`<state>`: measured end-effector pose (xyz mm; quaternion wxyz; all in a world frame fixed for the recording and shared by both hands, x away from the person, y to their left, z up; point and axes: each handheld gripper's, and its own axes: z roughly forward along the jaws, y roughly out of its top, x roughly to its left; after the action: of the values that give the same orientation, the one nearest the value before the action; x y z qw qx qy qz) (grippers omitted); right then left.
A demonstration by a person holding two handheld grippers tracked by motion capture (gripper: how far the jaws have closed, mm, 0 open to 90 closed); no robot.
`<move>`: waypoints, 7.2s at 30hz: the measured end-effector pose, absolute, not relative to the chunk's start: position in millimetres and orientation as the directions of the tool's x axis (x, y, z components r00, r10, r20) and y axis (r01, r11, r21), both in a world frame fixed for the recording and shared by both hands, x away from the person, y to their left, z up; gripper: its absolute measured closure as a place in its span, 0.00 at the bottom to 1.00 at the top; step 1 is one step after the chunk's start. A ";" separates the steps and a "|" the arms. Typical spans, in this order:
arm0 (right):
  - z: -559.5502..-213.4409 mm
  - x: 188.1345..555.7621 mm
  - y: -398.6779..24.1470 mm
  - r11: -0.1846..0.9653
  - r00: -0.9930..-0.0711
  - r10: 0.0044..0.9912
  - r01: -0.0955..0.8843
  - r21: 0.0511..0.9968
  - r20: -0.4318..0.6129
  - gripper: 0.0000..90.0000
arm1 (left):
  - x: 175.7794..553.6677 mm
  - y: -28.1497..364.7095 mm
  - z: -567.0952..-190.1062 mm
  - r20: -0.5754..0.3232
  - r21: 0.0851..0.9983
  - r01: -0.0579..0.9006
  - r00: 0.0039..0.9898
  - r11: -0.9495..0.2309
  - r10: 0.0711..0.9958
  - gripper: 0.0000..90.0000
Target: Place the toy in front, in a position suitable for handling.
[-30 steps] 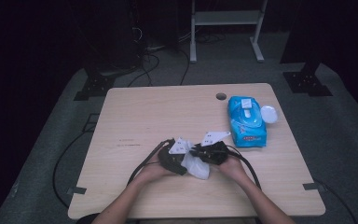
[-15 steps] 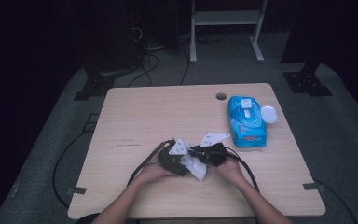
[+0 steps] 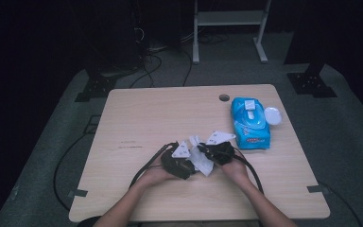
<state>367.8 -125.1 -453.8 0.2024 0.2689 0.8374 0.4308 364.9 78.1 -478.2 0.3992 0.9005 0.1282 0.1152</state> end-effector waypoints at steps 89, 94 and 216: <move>-457.9 334.6 -169.1 0.484 -0.773 0.630 0.321 0.814 -0.070 0.92 | 370.0 85.5 -477.7 0.112 0.731 0.149 0.936 -0.666 0.332 0.26; -456.8 342.8 -186.7 0.453 -0.727 0.684 0.365 0.814 -0.055 0.92 | 371.4 88.3 -477.7 0.105 0.735 0.160 0.933 -0.659 0.343 0.26; -444.3 364.1 -176.8 0.440 -0.725 0.688 0.415 0.796 -0.002 0.93 | 367.7 87.5 -470.6 0.136 0.715 0.071 0.962 -0.696 0.237 0.26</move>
<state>364.1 -176.8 -444.3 0.1657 0.3314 0.8322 0.4125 367.7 87.5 -470.6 0.3809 0.9143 0.0841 0.1092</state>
